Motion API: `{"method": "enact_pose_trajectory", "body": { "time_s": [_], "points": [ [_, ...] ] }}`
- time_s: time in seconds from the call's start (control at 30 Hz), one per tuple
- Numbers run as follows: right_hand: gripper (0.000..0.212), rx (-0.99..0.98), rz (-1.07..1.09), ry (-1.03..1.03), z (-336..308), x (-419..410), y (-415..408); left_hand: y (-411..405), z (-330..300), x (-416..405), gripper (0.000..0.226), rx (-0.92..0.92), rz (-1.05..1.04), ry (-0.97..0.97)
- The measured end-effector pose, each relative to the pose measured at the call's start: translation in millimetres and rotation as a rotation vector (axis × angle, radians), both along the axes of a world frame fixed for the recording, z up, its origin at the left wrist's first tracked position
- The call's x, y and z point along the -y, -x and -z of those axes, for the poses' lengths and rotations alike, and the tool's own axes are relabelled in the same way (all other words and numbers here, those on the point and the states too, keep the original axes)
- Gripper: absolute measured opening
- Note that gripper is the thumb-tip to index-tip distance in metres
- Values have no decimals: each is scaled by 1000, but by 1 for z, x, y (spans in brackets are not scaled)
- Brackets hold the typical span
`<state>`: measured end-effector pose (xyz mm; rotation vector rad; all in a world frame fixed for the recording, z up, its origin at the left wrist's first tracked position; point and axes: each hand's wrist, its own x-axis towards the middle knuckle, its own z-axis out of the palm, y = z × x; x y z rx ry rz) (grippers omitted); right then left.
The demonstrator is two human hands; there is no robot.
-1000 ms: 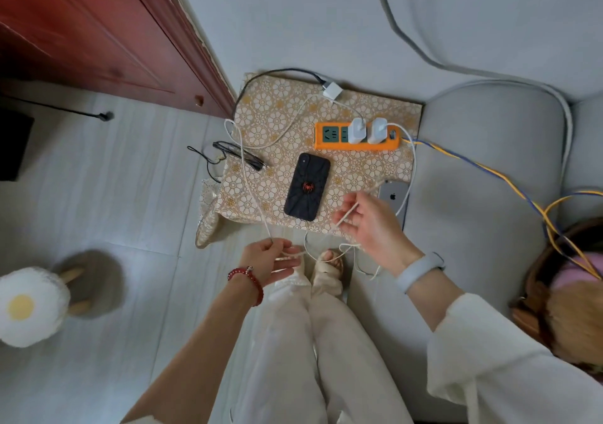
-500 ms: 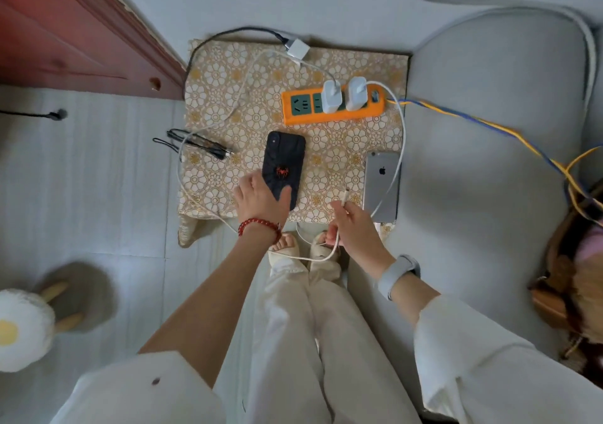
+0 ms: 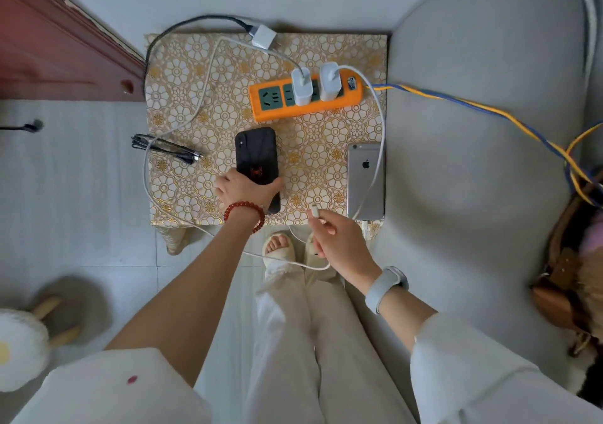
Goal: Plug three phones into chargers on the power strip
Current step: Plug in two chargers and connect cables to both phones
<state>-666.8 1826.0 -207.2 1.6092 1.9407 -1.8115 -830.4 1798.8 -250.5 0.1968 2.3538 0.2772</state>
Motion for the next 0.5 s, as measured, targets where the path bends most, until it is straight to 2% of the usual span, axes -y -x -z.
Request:
{"method": "enact_pose_trajectory", "body": {
  "time_s": [0.07,0.13,0.2,0.37,0.5],
  "points": [
    [23,20,-90,-100,-7,5,1,2,-13,-2,79,249,-265,-122],
    [24,42,-121,-187,-13,9,2,1,-29,-3,63,473,-576,-227],
    [23,51,-99,-233,-18,10,4,-1,-41,-2,53,598,-728,-251],
    [25,7,-111,-311,-31,7,13,-2,-62,-4,49,699,-787,-257],
    [12,22,-138,-348,-38,4,17,-1,-71,-8,58,697,-801,-257]
  ]
}}
